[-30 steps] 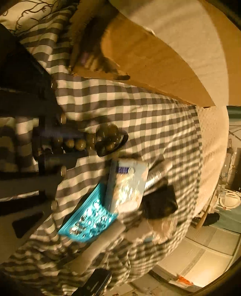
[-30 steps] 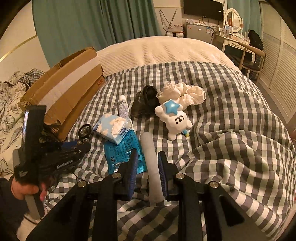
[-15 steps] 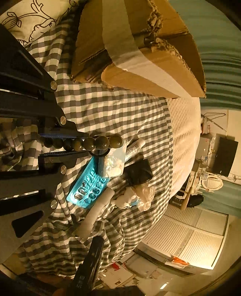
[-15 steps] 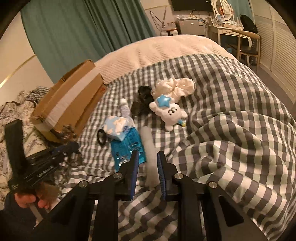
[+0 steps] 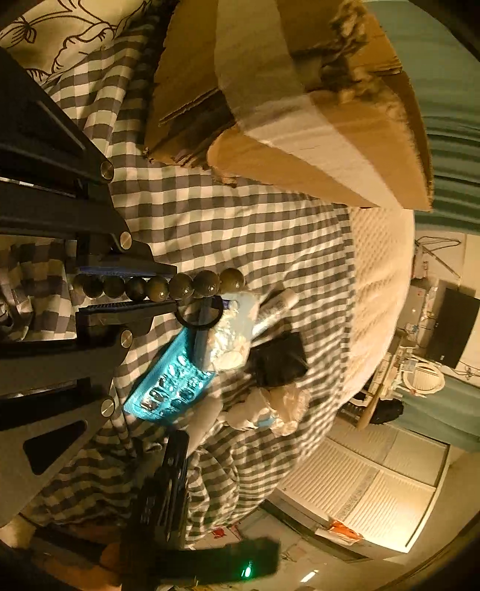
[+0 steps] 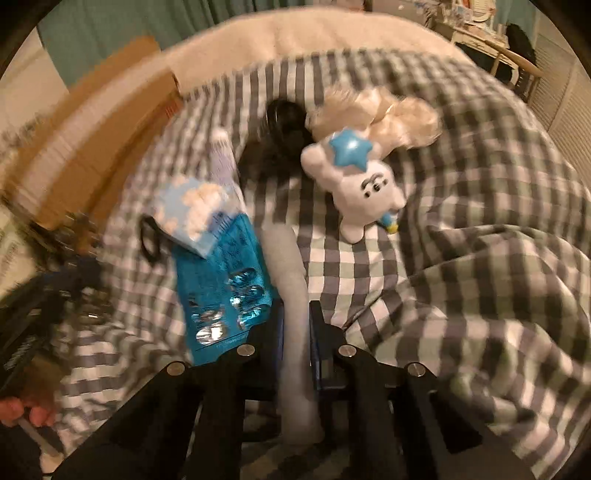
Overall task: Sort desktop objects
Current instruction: 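Grasp the bead bracelet with the left tool while the right tool grasps the white cylinder, then drop the bracelet into the box while the right tool drops the white cylinder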
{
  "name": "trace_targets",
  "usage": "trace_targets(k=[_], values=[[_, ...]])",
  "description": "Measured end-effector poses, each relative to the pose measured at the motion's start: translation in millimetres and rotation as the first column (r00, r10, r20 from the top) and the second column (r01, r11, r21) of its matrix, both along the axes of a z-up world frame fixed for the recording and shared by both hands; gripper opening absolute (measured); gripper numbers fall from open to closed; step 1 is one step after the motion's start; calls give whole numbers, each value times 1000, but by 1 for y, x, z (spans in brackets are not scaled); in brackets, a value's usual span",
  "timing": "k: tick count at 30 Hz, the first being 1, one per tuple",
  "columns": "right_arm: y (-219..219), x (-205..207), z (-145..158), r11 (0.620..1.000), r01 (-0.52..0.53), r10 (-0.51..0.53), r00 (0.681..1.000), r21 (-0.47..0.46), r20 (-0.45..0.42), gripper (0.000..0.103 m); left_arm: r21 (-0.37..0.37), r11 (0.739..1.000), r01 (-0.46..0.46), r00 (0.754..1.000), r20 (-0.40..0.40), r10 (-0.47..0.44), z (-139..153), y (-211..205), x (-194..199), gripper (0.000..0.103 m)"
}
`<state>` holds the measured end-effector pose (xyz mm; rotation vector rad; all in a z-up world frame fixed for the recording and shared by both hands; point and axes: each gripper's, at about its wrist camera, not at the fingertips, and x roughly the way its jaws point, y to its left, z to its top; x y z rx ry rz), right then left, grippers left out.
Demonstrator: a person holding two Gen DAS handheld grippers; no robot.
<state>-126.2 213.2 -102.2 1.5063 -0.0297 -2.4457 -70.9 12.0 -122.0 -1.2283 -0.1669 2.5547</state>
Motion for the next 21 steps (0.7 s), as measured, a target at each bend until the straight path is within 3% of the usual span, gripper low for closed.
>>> trace_targets(k=[6, 9, 11, 17, 21], values=[[23, 36, 41, 989, 46, -58, 995, -143, -82, 11, 27, 999, 32, 996, -89, -30, 31, 1, 16, 11], [15, 48, 70, 982, 21, -43, 992, -188, -116, 11, 85, 994, 69, 991, -121, -59, 55, -3, 21, 11], [3, 50, 89, 980, -15, -14, 989, -200, -145, 11, 136, 987, 80, 989, -132, -62, 75, -10, 21, 11], [-52, 53, 158, 958, -137, 63, 958, -250, -280, 11, 198, 979, 45, 974, -227, 1, 144, -51, 6, 11], [-98, 31, 198, 937, -211, 103, 929, -280, -356, 11, 128, 990, -61, 950, -298, 97, 182, -95, -19, 11]])
